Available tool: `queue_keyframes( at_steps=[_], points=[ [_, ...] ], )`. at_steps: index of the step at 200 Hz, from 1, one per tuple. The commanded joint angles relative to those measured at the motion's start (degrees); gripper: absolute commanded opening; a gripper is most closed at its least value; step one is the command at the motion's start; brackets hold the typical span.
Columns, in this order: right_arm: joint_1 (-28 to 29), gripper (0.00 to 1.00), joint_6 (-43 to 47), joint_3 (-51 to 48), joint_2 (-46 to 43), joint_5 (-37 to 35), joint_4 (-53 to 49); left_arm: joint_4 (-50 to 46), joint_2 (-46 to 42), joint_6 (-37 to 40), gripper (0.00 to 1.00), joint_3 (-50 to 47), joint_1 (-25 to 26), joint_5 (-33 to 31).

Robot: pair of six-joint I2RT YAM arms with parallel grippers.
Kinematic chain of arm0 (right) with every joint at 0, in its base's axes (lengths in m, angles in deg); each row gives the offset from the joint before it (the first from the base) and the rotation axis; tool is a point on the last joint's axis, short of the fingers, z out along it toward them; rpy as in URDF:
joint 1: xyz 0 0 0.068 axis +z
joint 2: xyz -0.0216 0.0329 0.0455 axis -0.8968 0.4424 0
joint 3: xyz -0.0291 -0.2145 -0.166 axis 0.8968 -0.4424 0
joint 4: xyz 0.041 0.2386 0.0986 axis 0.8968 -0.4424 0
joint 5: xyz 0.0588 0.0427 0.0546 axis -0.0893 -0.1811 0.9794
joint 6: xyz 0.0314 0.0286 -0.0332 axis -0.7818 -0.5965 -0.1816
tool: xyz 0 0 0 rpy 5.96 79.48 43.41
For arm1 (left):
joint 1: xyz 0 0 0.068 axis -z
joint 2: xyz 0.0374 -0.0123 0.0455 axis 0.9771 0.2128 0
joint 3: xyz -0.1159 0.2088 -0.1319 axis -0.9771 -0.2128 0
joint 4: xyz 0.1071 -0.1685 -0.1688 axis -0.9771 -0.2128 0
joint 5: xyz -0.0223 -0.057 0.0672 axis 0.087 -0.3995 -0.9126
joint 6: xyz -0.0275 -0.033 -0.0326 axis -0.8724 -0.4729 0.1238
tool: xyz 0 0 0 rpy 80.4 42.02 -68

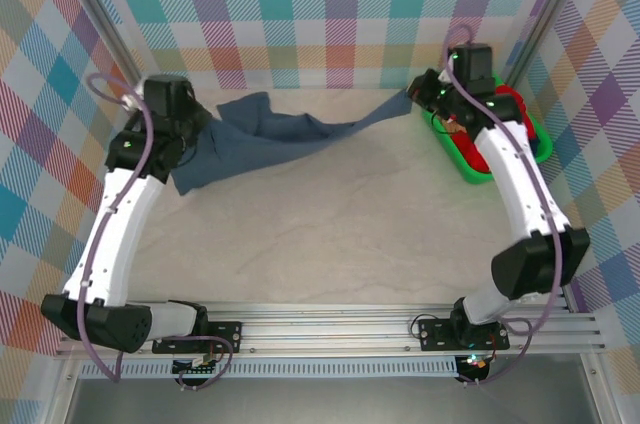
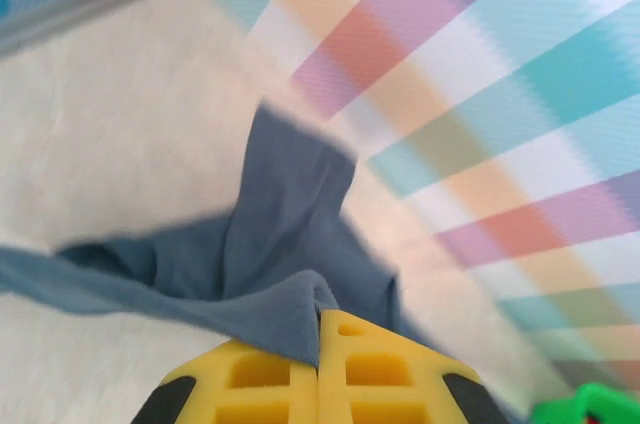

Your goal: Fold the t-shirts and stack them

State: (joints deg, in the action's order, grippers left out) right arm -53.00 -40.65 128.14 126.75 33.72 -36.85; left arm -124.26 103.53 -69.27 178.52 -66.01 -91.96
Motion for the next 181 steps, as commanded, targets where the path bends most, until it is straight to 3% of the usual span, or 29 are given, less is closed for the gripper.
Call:
queue_keyframes(
  at_steps=[1, 40, 75, 105, 151, 168, 181],
  points=[
    [0.24, 0.0, -0.36, 2.84, -5.62, 1.67, 2.78, 5.01, -4.2, 7.79, 0.0, 7.91, -0.45, -5.02],
    [0.24, 0.0, 0.53, 4.36, -16.55, 3.94, 4.39, 9.86, -6.57, 14.53, 0.0, 21.44, -0.45, -2.45],
    [0.24, 0.0, -0.32, 9.16, -20.25, 4.88, 1.93, 9.32, -0.66, 15.81, 0.0, 37.13, -0.41, 0.2],
    [0.24, 0.0, -5.24, 11.39, -14.78, 7.83, -1.17, 1.25, 14.62, 14.99, 0.0, 53.7, -1.17, 5.14],
    [-1.17, 0.0, -16.12, 15.05, 2.38, 14.7, -8.44, 1.0, 32.98, 2.98, 0.0, 60.32, -11.44, 18.79],
    [-2.62, 0.0, -19.04, 19.65, 9.59, 19.86, -10.27, -1.77, 40.39, -1.26, 0.0, 67.89, -14.01, 25.72],
    [-2.83, 0.0, -17.76, 25.66, 13.01, 19.75, -12.08, -4.91, 43.72, -1.13, 0.0, 74.73, -14.26, 27.05]
  ],
)
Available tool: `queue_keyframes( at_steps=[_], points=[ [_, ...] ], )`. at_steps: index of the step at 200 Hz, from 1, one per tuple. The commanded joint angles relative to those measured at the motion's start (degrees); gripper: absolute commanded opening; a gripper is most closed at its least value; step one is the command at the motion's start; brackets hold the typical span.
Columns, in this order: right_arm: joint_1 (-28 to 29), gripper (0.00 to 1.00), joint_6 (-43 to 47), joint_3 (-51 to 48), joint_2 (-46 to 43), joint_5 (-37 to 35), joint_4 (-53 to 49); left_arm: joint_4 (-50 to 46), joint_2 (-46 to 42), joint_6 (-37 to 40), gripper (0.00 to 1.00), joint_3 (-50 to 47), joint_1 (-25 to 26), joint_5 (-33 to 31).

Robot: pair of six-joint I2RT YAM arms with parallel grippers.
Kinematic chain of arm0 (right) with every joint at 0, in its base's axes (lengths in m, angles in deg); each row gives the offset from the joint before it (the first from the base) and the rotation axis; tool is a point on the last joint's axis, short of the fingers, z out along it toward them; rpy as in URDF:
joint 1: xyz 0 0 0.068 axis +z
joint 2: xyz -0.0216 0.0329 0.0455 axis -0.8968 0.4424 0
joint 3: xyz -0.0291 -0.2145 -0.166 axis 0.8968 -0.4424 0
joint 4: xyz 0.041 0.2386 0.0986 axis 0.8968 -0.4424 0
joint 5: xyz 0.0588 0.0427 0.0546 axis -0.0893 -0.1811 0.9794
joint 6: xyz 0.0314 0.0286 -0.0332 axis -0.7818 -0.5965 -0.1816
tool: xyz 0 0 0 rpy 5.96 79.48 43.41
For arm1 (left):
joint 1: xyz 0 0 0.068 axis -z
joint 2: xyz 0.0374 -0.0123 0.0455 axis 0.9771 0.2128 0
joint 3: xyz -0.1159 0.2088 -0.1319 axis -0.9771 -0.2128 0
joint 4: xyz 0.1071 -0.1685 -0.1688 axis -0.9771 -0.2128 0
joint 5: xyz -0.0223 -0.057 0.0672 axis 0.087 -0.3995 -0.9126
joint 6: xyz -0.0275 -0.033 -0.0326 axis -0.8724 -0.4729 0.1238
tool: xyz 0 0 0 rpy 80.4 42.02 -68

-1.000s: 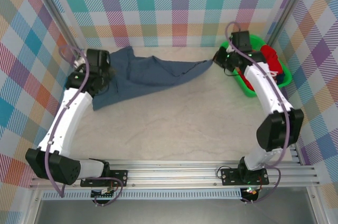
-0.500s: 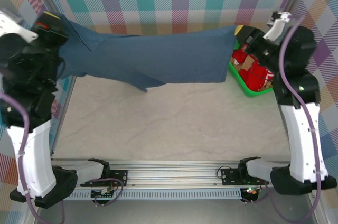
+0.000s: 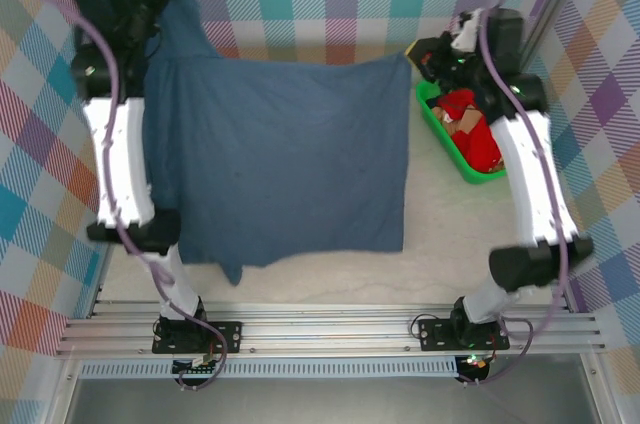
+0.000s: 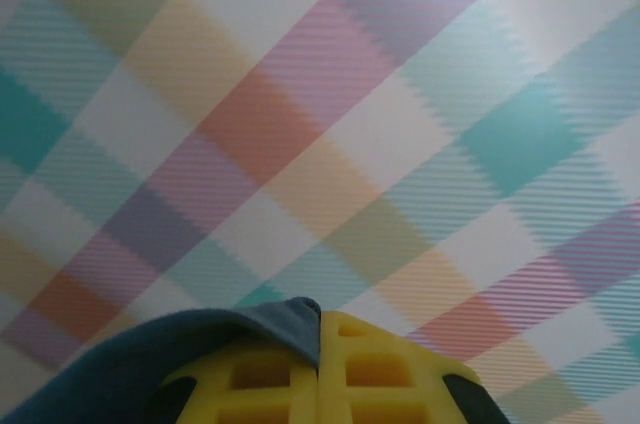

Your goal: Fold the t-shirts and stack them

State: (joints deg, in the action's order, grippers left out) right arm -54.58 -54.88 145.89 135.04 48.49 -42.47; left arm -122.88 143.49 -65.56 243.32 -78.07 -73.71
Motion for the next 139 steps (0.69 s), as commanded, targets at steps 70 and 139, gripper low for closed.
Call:
queue_keyframes(
  at_steps=[70, 139],
  points=[
    [-1.86, 0.0, 0.97, 5.99, -1.84, 0.78, 3.23, -1.63, -10.21, -0.6, 0.0, -0.31, -2.89, 4.58],
    [-1.87, 0.0, 5.78, -17.31, -25.23, 0.54, 17.13, 5.28, -34.18, 2.43, 0.0, -24.65, -2.38, -0.26]
  ],
)
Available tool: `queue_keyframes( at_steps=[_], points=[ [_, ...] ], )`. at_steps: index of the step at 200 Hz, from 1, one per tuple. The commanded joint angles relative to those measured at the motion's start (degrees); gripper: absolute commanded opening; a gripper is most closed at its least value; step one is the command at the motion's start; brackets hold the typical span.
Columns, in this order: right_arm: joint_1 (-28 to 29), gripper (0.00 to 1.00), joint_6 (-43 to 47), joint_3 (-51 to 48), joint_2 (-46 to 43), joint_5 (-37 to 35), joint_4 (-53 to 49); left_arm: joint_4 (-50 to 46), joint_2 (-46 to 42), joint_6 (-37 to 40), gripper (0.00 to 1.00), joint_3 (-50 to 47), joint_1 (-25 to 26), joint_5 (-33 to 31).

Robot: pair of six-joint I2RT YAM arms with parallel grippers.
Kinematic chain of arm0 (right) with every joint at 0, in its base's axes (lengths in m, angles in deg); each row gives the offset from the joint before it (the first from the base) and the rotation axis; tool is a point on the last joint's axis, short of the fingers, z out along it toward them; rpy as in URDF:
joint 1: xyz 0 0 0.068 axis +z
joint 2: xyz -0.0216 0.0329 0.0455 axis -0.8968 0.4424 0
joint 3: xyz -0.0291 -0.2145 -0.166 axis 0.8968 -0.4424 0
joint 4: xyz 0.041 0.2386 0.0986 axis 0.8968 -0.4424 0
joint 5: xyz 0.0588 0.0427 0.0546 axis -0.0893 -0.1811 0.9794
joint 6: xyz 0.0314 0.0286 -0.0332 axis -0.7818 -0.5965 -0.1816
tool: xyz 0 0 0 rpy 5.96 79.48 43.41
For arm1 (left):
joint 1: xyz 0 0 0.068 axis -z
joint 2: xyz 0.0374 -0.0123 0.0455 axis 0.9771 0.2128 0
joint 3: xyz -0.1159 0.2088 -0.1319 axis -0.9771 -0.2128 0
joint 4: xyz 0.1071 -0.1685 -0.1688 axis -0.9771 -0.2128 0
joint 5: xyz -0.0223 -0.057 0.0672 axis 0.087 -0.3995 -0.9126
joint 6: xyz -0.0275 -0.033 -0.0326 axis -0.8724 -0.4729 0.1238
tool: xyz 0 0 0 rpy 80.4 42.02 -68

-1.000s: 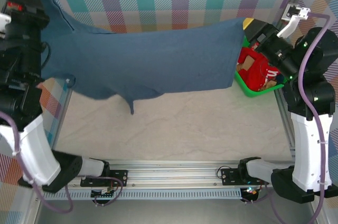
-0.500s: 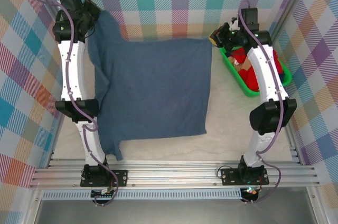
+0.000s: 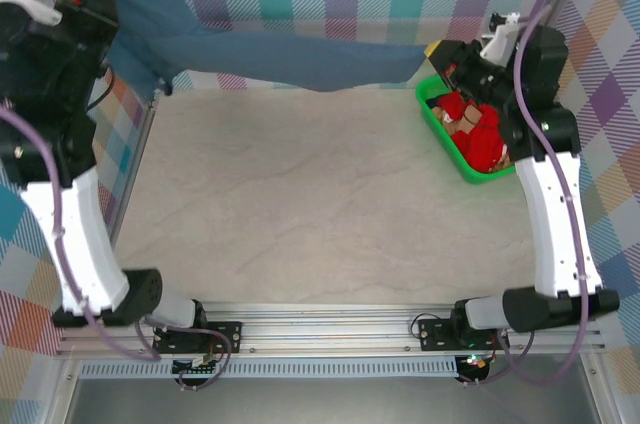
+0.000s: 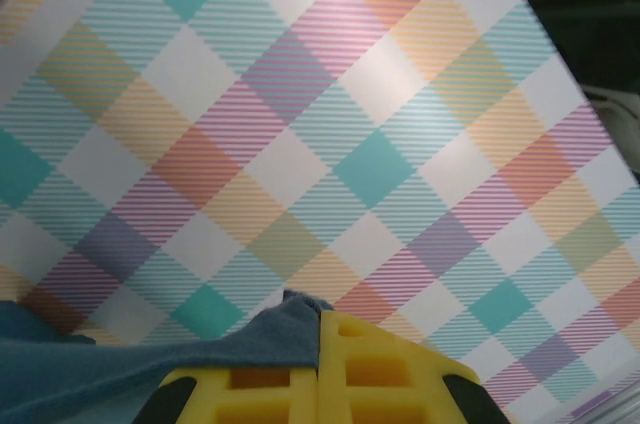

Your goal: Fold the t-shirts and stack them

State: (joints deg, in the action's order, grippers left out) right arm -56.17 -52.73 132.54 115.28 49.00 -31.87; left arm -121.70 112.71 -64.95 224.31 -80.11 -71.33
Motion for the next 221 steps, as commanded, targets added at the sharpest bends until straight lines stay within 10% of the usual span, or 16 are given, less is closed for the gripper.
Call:
queue_keyframes(
  at_steps=[1, 65, 137, 181, 221],
  points=[
    [-0.28, 0.0, 3.75, -4.17, -5.82, 0.04, 6.66, 4.14, -3.56, 1.82, 0.0, -5.7, -0.38, -2.77],
    [-0.28, 0.0, 0.78, -3.95, -7.6, 0.03, 5.3, -0.05, 1.18, 2.05, 0.0, -0.88, -0.42, -3.04],
    [-0.4, 0.0, -3.35, 3.81, 14.73, -0.03, 7.04, 3.03, 24.7, 0.07, 0.0, 7.1, -0.51, 4.54],
    [-1.39, 0.0, -0.53, 27.26, 32.98, 0.48, 4.79, 6.93, 43.18, -9.66, 0.0, 32.06, -2.25, 10.06],
    [-5.03, 0.0, -3.37, 53.23, 43.03, 0.72, -1.33, 18.93, 33.84, -14.56, 0.0, 26.21, -4.38, 9.6]
  ],
)
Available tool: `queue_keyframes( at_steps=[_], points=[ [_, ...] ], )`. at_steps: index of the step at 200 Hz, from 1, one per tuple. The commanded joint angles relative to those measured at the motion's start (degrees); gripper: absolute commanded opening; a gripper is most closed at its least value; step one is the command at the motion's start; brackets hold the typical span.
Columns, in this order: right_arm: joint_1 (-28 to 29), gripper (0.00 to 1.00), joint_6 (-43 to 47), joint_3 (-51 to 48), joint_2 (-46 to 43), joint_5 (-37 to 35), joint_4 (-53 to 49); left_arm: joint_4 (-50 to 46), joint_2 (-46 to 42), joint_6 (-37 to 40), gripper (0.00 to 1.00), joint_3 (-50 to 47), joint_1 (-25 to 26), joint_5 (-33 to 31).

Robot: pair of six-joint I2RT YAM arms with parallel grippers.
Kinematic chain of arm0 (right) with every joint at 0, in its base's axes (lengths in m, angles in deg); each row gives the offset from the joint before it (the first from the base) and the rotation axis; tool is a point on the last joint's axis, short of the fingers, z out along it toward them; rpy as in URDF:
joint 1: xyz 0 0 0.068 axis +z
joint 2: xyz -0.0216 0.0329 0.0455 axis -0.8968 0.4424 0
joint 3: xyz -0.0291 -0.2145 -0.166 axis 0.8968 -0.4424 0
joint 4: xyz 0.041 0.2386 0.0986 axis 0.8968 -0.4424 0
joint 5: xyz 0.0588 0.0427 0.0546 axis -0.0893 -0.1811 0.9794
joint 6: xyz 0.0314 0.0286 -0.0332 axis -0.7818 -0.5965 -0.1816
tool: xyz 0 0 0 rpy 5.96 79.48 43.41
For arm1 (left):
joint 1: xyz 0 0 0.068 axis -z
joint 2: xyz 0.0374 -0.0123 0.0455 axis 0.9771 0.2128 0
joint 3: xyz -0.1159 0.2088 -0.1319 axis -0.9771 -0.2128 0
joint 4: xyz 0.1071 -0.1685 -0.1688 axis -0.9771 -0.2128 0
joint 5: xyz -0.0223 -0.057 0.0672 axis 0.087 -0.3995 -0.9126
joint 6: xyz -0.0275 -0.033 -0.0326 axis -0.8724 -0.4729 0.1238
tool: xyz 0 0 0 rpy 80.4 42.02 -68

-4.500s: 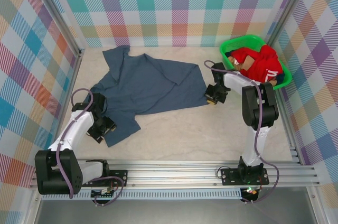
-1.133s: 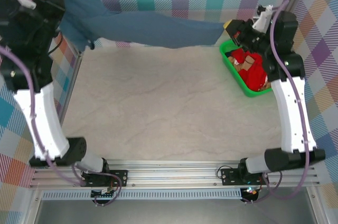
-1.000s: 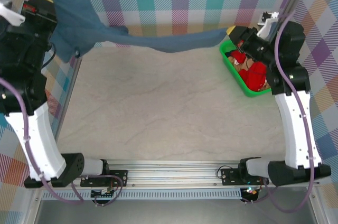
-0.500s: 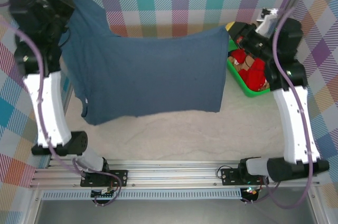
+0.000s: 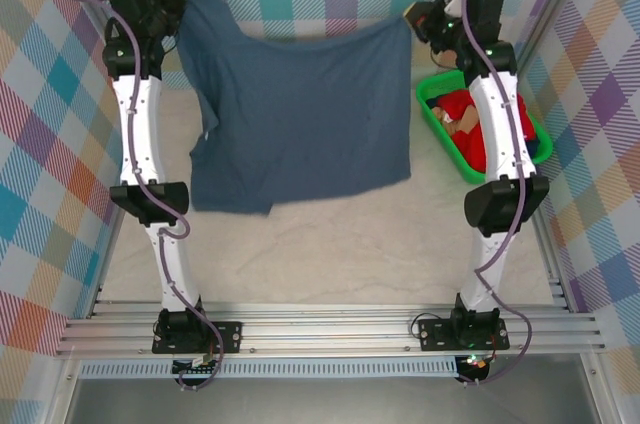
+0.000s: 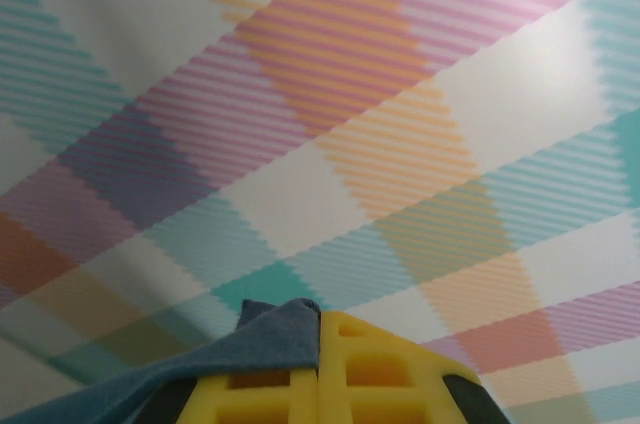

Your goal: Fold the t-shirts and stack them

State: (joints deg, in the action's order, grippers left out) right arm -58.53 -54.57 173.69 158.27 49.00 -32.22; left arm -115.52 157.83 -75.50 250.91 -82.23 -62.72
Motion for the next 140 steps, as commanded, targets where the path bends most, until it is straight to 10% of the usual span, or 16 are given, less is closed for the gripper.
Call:
queue_keyframes(
  at_steps=[1, 65, 140],
  points=[
    [-2.8, 0.0, -1.7, 12.4, 0.13, 0.73, -1.09, 12.89, -11.64, -3.94, 0.0, -0.55, -2.26, 0.94],
    [-4.95, 0.0, -1.03, -7.02, -11.82, 4.3, 1.52, -4.06, -27.8, 2.14, 0.0, -11.29, -0.67, 6.02],
    [-2.85, 0.0, 4.12, -72.98, -28.63, 0.95, 11.07, 1.5, -70.18, -8.88, 0.0, -107.77, 18.81, -3.74]
  ],
)
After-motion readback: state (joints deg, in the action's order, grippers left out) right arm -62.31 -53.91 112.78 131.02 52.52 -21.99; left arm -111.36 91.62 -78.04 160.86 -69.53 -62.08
